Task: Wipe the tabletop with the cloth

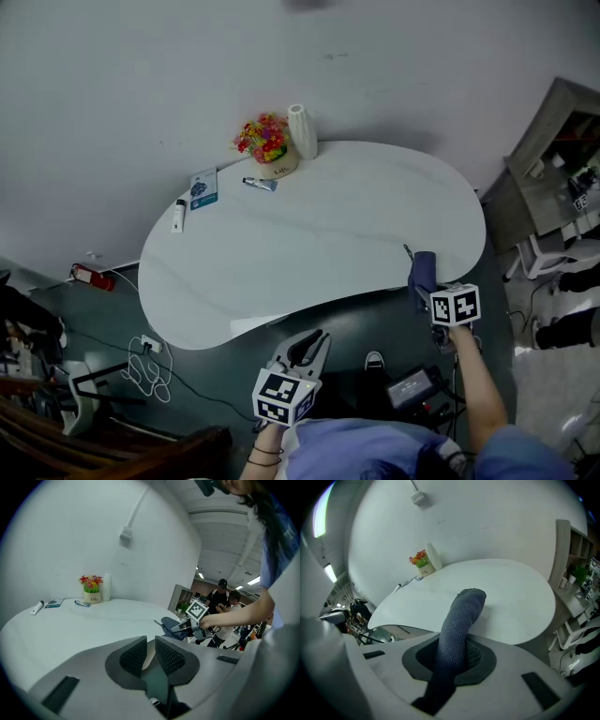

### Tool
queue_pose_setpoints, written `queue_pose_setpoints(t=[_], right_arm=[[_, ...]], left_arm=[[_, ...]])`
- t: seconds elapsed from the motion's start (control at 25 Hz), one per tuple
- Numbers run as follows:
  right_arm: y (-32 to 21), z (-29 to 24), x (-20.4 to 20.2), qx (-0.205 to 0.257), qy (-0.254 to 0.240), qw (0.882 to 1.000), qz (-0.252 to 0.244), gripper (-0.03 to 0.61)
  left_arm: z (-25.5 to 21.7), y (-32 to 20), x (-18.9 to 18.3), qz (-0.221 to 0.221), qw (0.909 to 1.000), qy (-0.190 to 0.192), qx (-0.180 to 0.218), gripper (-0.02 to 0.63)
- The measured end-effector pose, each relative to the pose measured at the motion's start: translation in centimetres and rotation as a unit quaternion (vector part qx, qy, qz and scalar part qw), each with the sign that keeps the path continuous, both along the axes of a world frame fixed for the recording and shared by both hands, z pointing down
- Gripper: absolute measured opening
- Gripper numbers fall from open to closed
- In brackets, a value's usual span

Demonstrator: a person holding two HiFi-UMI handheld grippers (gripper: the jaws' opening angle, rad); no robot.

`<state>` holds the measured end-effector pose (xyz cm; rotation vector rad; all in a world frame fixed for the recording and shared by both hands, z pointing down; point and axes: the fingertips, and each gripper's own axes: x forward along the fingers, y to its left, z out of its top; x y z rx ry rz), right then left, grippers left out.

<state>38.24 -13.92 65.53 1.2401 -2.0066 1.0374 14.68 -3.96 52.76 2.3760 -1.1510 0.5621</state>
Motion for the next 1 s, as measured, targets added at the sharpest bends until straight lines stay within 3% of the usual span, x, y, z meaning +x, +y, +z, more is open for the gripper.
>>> queue_pose_setpoints(t=[0.24, 0.48, 0.72, 1.0], right_arm=[[0.8, 0.5, 7.3, -0.002, 0.018, 0.999, 0.027, 0.061], [1.2, 0.4, 10.4, 0.001, 0.024, 0.999, 0.031, 0.061], [1.2, -1.0, 9.2, 0.022, 0.009, 1.0, 0.005, 0.061], [4.8, -1.8, 4.4, 0.032, -0.02, 0.997, -0.06, 0.061]], left_arm=[[0.2, 0.6, 3.4, -0.001, 1.0, -0.006, -0.001, 0.049], [0.2, 1.3, 4.8, -0.017, 0.9998, -0.008, -0.003, 0.049], [-0.1, 2.6, 5.6, -0.029, 0.9995, -0.011, 0.005, 0.049], [-0.3, 5.4, 3.9, -0.068, 0.9975, -0.021, -0.001, 0.049]])
